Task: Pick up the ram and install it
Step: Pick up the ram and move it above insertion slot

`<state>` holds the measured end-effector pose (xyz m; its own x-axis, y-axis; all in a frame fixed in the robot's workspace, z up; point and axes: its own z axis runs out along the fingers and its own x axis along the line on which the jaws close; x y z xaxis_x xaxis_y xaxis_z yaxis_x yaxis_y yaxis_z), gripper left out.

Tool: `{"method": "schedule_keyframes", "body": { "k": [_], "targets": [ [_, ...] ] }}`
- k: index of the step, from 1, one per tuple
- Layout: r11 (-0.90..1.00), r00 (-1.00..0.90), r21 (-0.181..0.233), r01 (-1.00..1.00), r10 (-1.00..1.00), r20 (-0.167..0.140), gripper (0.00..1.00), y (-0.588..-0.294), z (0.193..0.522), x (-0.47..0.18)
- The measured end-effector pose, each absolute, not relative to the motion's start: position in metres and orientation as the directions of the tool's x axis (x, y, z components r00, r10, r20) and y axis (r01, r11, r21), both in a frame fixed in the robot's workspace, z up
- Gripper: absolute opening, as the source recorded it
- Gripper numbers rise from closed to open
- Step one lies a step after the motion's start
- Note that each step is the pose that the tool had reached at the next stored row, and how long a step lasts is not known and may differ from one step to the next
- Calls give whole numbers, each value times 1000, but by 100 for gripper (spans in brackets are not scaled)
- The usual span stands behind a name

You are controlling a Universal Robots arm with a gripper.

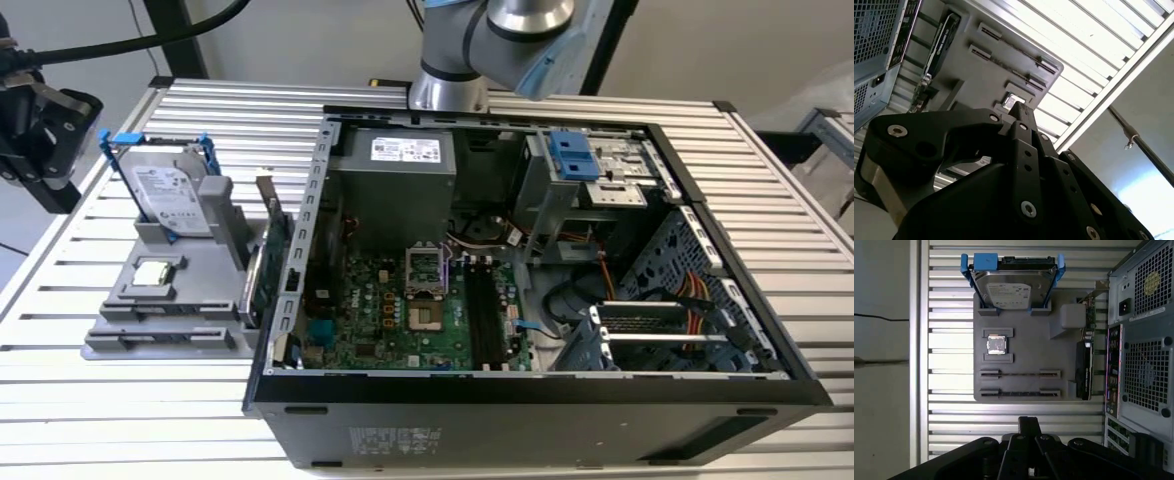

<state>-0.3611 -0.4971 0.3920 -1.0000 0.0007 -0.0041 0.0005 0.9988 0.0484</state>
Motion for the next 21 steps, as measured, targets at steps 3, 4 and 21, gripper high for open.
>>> {"method": "schedule_keyframes", "body": {
  "k": [3,4,21],
  "targets": [
    [997,-998,48,-67,-66,-4,0,-497,392,-361],
    [996,-997,48,-75,-75,-4,0,-497,392,-361],
    [991,-992,48,-124,-124,-4,0,-497,392,-361]
  ]
}}
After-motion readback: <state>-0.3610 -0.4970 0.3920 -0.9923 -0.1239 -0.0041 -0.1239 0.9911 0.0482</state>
